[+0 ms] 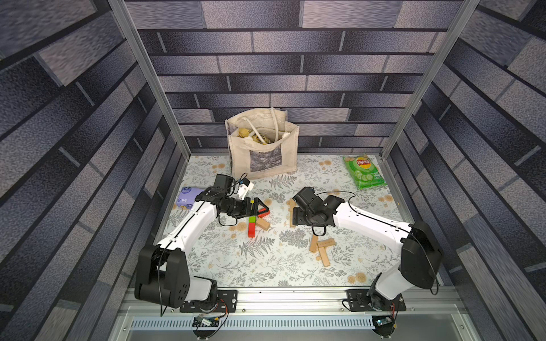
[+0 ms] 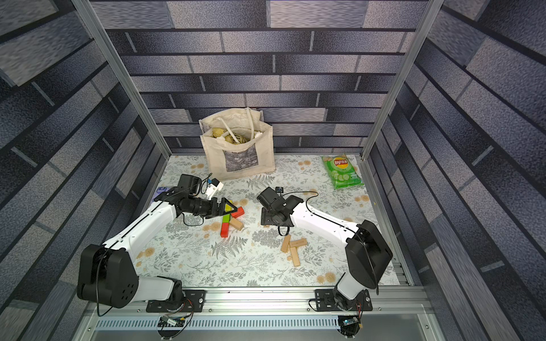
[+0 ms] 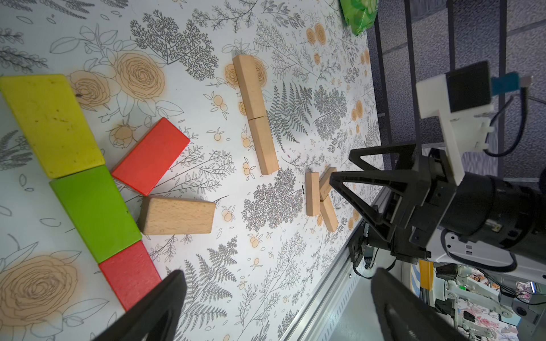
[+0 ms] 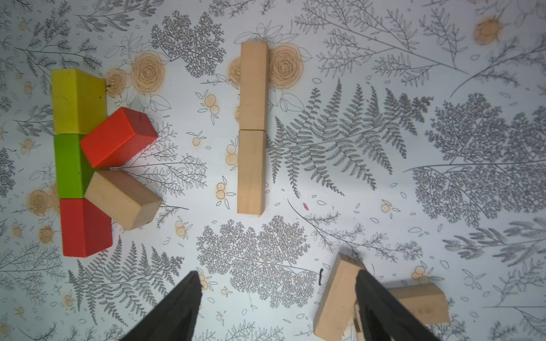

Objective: Assemble the letter k with building blocks
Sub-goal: Pick up the building block from the center of the board.

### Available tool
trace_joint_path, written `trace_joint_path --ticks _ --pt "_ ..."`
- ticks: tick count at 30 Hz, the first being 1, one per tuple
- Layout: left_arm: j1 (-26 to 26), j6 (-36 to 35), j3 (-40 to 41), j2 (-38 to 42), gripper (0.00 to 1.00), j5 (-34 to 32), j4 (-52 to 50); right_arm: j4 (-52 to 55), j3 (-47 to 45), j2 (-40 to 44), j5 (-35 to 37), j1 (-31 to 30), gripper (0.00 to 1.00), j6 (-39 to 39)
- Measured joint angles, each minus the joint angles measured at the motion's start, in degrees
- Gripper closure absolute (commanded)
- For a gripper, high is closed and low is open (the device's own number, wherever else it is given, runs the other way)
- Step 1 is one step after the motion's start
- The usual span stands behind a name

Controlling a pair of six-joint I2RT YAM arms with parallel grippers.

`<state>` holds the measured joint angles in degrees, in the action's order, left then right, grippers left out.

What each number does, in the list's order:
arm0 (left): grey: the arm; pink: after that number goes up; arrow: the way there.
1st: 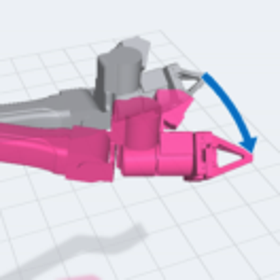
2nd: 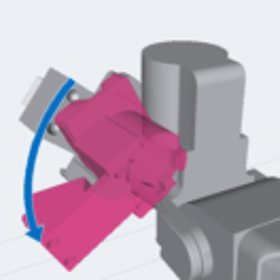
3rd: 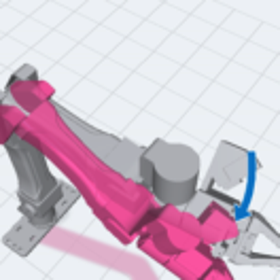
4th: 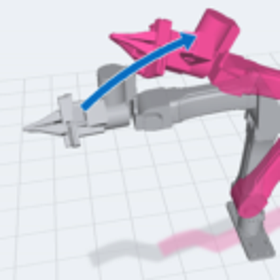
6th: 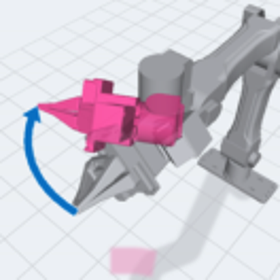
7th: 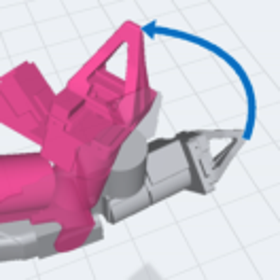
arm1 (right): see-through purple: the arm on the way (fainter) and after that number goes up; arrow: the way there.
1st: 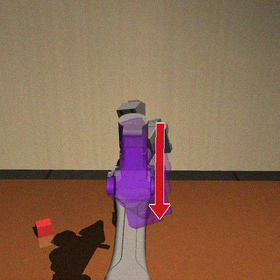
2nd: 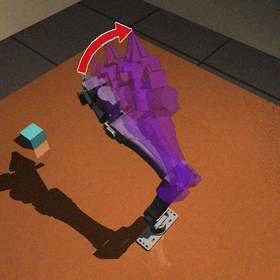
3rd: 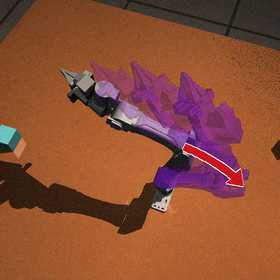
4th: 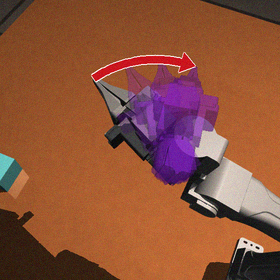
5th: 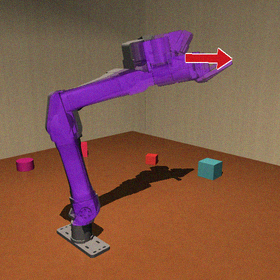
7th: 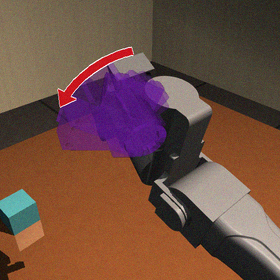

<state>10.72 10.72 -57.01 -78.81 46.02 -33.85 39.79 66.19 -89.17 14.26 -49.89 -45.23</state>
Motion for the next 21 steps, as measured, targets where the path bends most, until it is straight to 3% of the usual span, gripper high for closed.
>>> trace_joint_path --ticks 5,12,21 --pt "1.79 -0.09 -0.15 0.0 0.0 -1.05 -0.74 0.42 -7.78 5.09 1.33 -2.38 0.18 -5.66" --pt "4.61 -0.28 -0.15 0.72 0.0 -1.75 -1.81 -0.15 -13.35 5.57 2.56 -5.77 0.3 -12.61" --pt "5.49 -0.9 -0.15 0.79 0.0 -3.04 -2.1 -2.25 -14.62 4.46 2.64 -6.38 0.38 -16.55"
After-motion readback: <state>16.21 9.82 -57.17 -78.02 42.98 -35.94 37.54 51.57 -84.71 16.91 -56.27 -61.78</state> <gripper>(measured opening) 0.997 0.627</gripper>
